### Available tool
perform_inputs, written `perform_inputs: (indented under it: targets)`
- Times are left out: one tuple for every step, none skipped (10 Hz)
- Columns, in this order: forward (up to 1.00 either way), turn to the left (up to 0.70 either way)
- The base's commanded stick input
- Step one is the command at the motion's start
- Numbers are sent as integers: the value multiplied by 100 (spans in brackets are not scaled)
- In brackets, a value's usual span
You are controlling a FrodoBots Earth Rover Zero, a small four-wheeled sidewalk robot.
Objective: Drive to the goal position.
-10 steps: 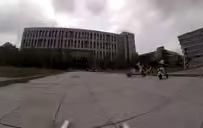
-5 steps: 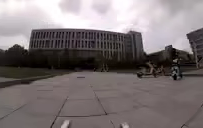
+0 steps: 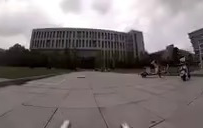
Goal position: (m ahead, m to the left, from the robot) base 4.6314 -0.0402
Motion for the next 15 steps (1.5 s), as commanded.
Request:
perform_inputs:
  targets:
    - [100, 0]
    - [100, -2]
    - [100, -8]
    - [100, -14]
    - [100, -12]
    - [100, -9]
    - [100, -7]
    - [100, -5]
    - [100, -2]
    - [100, 0]
    - [100, 0]
    - [100, 0]
    - [100, 0]
    - [100, 0]
    - [100, 0]
